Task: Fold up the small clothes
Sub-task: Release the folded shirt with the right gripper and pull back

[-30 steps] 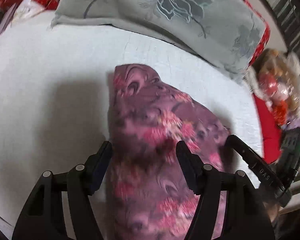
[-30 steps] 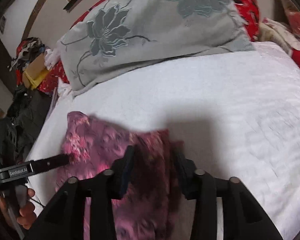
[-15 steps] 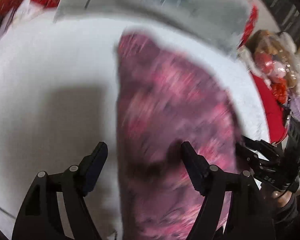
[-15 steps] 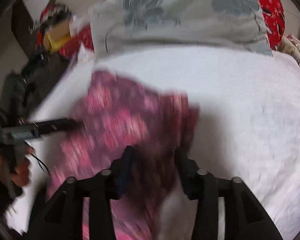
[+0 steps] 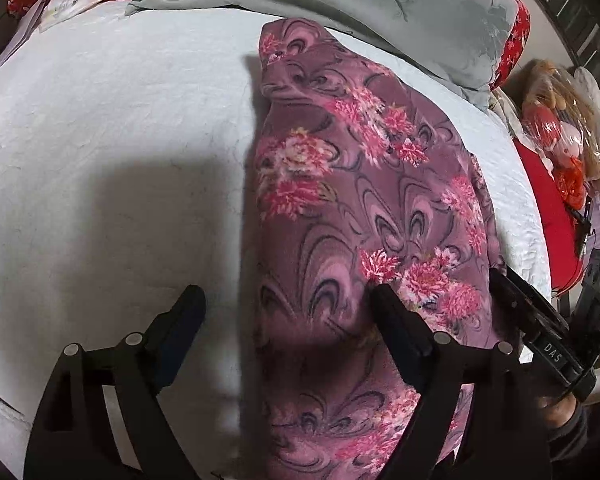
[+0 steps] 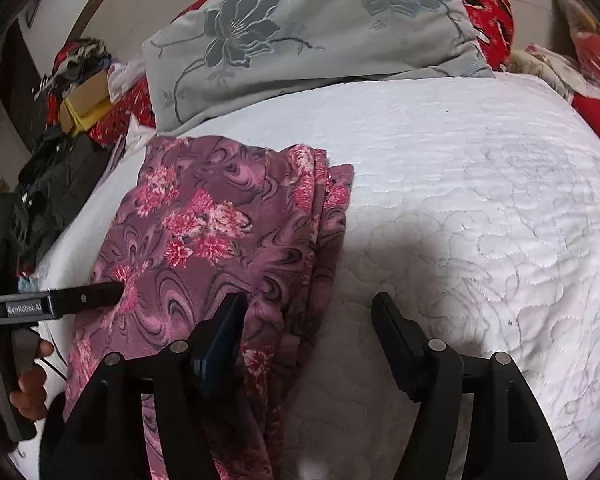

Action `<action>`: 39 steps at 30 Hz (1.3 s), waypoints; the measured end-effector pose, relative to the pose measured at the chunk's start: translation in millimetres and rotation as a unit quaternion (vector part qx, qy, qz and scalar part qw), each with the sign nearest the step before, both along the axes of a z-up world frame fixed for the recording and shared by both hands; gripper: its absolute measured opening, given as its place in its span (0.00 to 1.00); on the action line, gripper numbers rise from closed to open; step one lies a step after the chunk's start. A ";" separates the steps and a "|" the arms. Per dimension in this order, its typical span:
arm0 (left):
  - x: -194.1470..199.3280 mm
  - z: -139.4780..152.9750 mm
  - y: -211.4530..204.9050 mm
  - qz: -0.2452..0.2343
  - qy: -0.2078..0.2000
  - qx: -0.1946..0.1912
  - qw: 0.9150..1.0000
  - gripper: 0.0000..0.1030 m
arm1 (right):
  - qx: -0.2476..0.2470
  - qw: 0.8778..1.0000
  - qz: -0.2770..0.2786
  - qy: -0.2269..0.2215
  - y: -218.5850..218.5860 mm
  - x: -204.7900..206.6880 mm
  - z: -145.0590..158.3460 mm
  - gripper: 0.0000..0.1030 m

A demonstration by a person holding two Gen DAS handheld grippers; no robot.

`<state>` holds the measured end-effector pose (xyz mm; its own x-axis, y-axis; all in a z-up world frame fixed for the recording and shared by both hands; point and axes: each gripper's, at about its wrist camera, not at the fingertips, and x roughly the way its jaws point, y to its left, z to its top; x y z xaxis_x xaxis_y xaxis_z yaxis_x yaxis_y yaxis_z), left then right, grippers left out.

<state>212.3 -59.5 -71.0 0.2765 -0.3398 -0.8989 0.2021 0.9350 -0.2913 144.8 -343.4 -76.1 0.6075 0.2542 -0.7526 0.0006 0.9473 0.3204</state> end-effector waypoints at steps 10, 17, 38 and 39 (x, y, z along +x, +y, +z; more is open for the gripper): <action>-7.1 -3.2 1.6 -0.005 -0.001 -0.007 1.000 0.87 | 0.048 0.997 0.055 0.007 5.5 -13.2 -0.7 1.00; -6.6 -3.0 0.0 -0.016 0.002 -0.008 1.000 0.90 | -0.036 0.998 0.050 0.031 19.4 -9.2 15.5 0.98; 64.9 2.6 -11.8 0.012 -0.006 0.021 1.000 0.95 | -0.037 0.998 0.004 0.042 0.1 68.9 16.2 0.10; 63.0 7.8 -12.9 0.003 -0.010 0.022 1.000 0.95 | -0.028 0.999 -0.009 0.034 -3.6 63.9 26.0 0.13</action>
<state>275.3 -72.3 -63.2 0.2971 -0.2981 -0.9071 0.2010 0.9483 -0.2458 208.7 -347.0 -50.1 0.5581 0.2010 -0.8051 0.0373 0.9632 0.2662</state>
